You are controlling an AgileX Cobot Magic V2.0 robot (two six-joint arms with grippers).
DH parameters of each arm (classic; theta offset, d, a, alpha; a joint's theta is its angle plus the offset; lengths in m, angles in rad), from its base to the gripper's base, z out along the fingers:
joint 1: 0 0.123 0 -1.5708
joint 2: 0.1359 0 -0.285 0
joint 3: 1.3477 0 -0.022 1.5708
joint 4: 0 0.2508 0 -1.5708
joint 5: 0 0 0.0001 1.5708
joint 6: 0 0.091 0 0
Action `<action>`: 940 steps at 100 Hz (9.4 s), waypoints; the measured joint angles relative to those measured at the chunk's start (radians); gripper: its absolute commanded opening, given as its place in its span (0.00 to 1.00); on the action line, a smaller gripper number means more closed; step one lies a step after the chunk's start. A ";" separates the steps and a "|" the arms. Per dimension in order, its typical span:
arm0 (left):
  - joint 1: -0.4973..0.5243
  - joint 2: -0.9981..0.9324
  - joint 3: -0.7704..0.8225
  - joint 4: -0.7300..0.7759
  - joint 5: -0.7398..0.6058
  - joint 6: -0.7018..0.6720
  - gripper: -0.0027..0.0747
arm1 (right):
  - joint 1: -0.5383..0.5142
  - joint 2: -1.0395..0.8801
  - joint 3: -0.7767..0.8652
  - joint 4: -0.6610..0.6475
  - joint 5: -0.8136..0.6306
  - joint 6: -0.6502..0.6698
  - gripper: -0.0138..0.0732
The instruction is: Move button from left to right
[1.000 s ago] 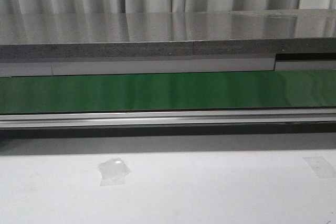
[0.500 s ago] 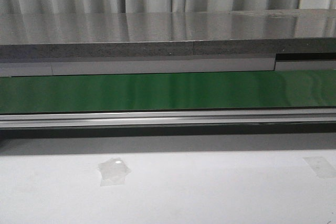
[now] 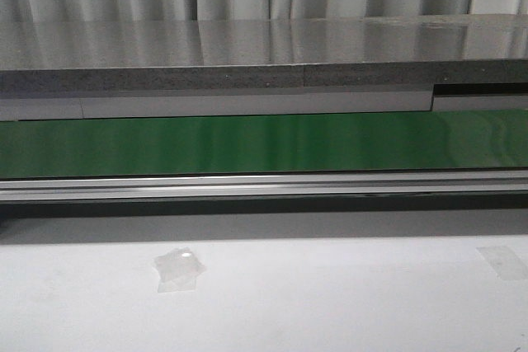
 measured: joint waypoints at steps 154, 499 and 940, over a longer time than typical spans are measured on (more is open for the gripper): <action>0.372 0.915 -0.470 -0.067 -0.080 0.132 0.89 | 0.000 0.000 0.000 0.000 0.000 0.000 0.08; 0.225 0.854 -0.464 -0.152 -0.011 0.255 0.09 | 0.000 0.000 0.000 0.000 0.000 0.000 0.08; -0.043 -0.515 0.474 -0.578 -0.789 0.599 0.01 | 0.000 0.011 -0.160 0.007 -0.059 0.000 0.08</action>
